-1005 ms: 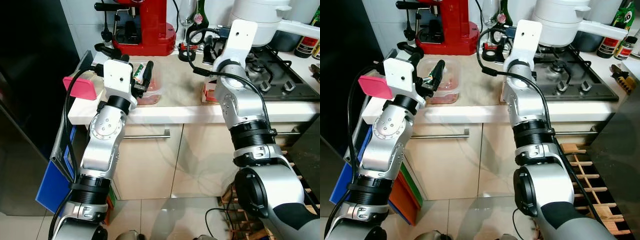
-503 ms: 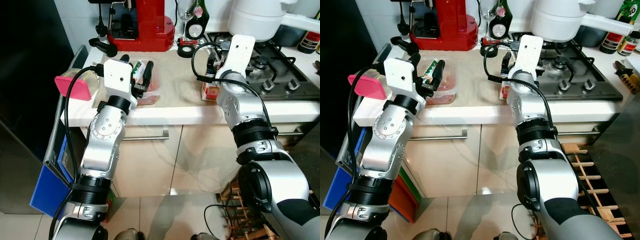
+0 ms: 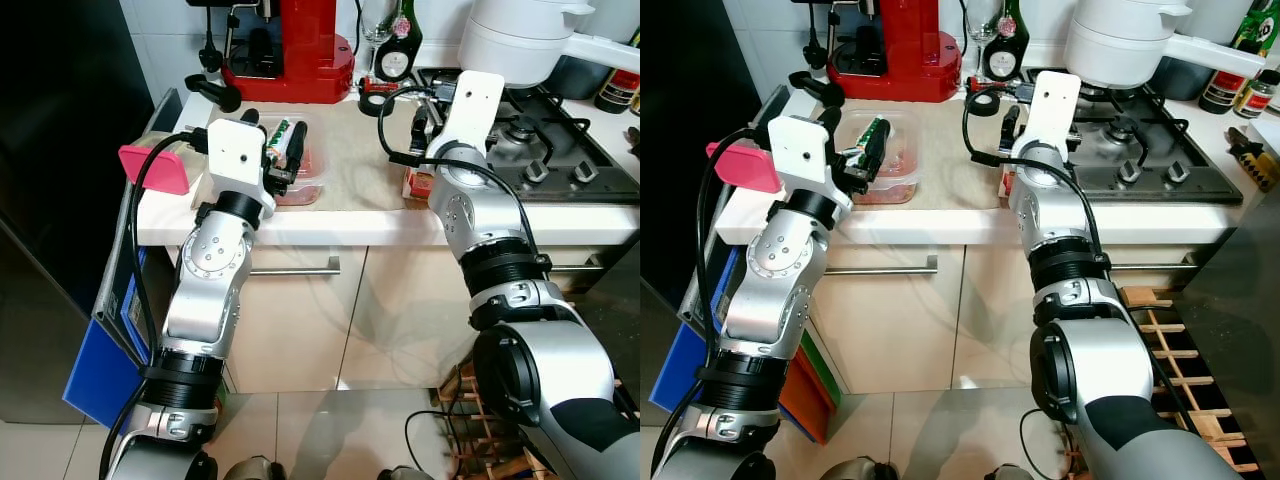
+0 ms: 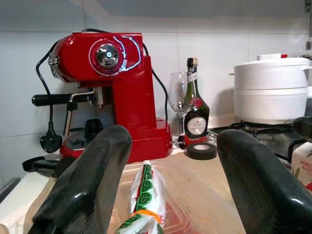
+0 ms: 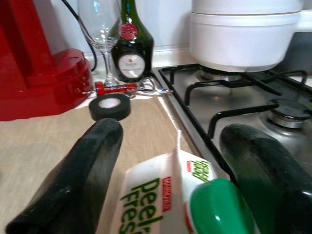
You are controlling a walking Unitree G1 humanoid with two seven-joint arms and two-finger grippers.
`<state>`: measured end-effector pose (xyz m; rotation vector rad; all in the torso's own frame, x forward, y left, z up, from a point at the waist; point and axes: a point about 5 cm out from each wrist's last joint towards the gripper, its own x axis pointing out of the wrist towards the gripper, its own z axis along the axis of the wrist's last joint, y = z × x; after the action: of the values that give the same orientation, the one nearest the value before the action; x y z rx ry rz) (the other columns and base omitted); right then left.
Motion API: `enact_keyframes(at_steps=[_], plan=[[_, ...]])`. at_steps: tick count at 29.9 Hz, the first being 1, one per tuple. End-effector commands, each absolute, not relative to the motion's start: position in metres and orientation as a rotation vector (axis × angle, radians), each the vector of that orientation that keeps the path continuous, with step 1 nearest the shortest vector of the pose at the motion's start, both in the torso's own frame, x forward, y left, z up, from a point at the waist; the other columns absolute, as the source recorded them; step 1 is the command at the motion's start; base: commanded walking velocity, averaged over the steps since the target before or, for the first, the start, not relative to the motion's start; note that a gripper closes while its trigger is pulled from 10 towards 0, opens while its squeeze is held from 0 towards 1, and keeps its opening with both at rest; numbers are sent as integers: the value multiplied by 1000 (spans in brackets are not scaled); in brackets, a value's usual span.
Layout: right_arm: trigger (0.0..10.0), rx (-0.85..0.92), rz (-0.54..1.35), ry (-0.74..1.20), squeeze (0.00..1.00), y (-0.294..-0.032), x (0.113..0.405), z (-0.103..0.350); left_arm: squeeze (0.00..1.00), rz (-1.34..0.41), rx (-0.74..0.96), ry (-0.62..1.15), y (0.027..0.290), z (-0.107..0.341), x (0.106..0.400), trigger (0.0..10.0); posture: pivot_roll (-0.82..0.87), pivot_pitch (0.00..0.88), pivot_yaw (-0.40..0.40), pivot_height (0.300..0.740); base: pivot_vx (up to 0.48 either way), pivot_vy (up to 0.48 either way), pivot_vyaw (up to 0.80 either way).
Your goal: Restocking fridge
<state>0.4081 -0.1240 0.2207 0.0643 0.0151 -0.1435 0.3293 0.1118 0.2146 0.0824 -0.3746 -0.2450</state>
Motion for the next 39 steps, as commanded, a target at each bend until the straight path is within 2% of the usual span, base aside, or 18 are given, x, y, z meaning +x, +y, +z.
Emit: enact_keyframes(at_steps=[1,25,27,32,39], plan=[[0,79,-112,-1,0,-119,409,225,0,-243,82,-399,110,223,331,10000,-12,0,-13,740,0,0,0],[0,67,-78,14,0,-116,405,205,0,-247,99,-397,108,222,333,10000,-15,0,-16,740,0,0,0],[0,63,-79,-28,0,-116,404,211,0,-248,100,-399,108,223,333,10000,-15,0,-15,740,0,0,0],[0,-19,-95,-288,0,-122,399,257,0,-246,107,-401,108,223,334,10000,-14,0,-18,740,0,0,0],[0,-47,-125,-409,0,-131,392,275,0,-240,121,-397,107,221,334,10000,-15,0,-20,740,0,0,0]])
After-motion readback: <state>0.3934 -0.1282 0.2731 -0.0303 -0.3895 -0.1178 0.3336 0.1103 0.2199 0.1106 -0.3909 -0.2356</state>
